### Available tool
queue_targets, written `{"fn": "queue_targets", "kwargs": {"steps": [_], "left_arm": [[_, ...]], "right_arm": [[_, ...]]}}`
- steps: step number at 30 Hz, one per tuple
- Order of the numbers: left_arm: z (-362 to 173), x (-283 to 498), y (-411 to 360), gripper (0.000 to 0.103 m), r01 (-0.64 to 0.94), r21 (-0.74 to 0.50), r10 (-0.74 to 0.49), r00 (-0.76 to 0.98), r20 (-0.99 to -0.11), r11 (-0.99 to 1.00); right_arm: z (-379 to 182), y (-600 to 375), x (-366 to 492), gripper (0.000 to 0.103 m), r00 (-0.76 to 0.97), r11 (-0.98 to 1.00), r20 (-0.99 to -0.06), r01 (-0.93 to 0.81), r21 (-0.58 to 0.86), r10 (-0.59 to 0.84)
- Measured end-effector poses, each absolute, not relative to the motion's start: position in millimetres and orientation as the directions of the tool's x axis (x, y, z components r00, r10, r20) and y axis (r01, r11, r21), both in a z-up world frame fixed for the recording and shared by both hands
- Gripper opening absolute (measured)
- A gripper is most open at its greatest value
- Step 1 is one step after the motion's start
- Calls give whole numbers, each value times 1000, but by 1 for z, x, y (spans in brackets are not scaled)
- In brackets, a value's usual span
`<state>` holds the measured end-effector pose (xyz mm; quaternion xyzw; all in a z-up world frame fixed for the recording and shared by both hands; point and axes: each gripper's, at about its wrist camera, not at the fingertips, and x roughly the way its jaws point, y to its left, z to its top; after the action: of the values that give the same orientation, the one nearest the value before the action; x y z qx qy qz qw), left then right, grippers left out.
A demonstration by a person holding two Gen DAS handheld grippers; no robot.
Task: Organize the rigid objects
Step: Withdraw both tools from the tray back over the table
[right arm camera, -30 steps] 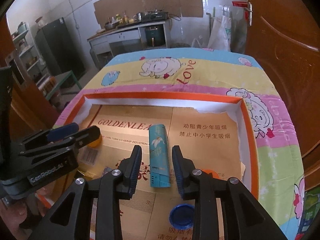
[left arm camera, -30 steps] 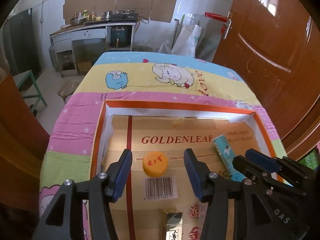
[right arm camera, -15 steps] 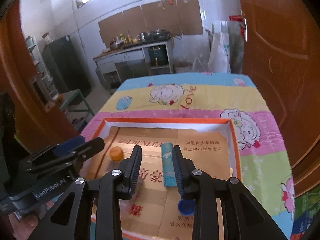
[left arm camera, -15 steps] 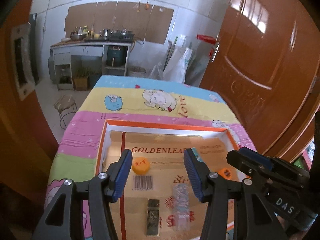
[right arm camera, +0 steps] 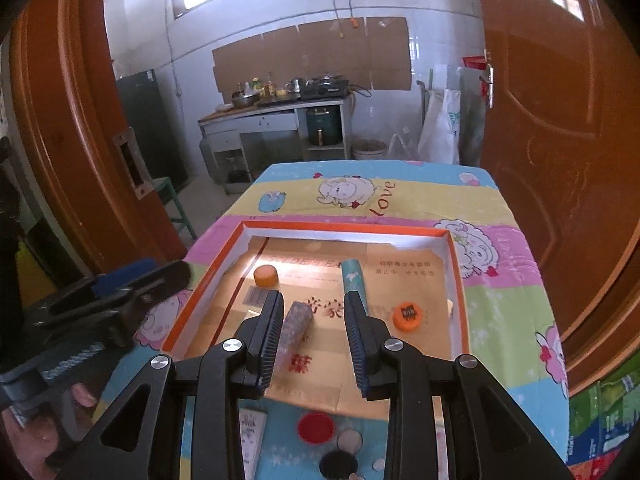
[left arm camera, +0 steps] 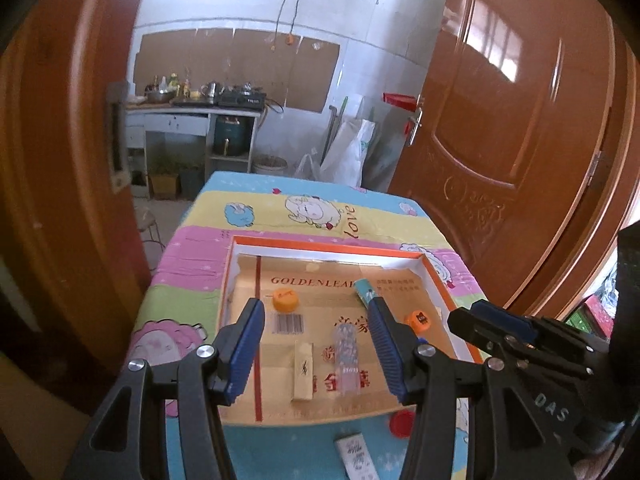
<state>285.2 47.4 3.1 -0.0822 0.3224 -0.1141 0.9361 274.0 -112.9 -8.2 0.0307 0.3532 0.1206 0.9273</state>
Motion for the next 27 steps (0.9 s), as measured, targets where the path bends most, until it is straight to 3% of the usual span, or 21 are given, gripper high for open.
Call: {"fn": "queue_targets", "kwargs": {"steps": [22, 23, 25, 27], "left_arm": [[-6, 180, 52, 53, 179, -146, -230, 812, -537, 973], [-9, 174, 52, 53, 180, -149, -233, 812, -535, 972], [-12, 166, 53, 53, 183, -157, -239, 811, -534, 970], [-16, 158, 52, 53, 189, -166, -249, 808, -534, 968]], "right_arm": [[-29, -124, 177, 33, 750, 977, -629, -197, 79, 203], [-36, -124, 169, 35, 741, 972, -633, -221, 83, 223], [-47, -123, 159, 61, 722, 963, -644, -251, 98, 254], [-61, -123, 148, 63, 706, 957, -653, -268, 112, 274]]}}
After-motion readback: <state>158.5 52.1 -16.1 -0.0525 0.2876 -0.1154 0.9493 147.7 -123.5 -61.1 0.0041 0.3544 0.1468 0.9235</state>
